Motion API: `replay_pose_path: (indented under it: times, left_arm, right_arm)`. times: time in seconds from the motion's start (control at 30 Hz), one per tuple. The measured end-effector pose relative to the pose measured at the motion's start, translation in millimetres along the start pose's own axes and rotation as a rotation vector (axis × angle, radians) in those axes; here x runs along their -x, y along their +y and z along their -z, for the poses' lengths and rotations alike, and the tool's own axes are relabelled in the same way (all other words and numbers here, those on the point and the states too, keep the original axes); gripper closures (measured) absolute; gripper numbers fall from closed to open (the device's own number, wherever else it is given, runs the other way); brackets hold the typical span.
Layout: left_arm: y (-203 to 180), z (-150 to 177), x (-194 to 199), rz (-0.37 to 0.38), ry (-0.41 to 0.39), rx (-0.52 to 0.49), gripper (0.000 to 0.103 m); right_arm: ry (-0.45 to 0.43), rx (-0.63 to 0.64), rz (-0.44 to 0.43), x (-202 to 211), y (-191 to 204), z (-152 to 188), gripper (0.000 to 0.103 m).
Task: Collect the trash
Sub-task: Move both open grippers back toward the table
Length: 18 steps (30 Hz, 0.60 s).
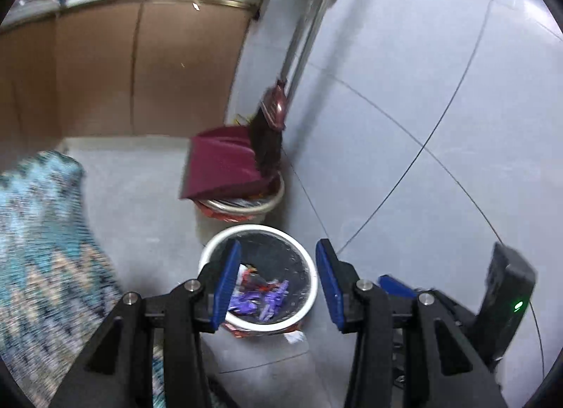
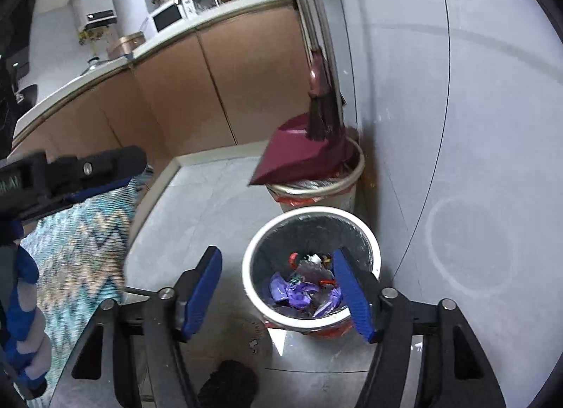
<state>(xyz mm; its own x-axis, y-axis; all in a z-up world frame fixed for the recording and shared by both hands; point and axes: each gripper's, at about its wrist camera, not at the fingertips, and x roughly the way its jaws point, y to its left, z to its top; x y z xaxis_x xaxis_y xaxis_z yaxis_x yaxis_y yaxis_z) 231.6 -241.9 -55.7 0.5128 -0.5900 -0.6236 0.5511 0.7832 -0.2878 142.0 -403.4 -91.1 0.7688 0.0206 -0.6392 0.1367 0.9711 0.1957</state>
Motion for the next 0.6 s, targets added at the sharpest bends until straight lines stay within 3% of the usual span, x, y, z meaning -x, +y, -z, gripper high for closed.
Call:
replay_pose_path:
  times: [0.1,0.17,0.2,0.6]
  left_arm:
    - [1,9,37,-0.058,-0.058,-0.012,0.060]
    - [5,18,65,-0.102,-0.093,-0.020,0.048]
    - [7,22,76,-0.122,-0.108,-0.021,0.046]
    - [40,80,207,-0.371,-0.236,-0.012,0.039]
  right_arm:
    - [-0.030,0.011,0.000,25,15,2,0.026]
    - [-0.041,0.018,0.000,38,25,3,0.022]
    - [-0.050,0.026,0.001,47,31,4,0.018]
    - [-0.123,0.140,-0.037,113,106,16,0.000]
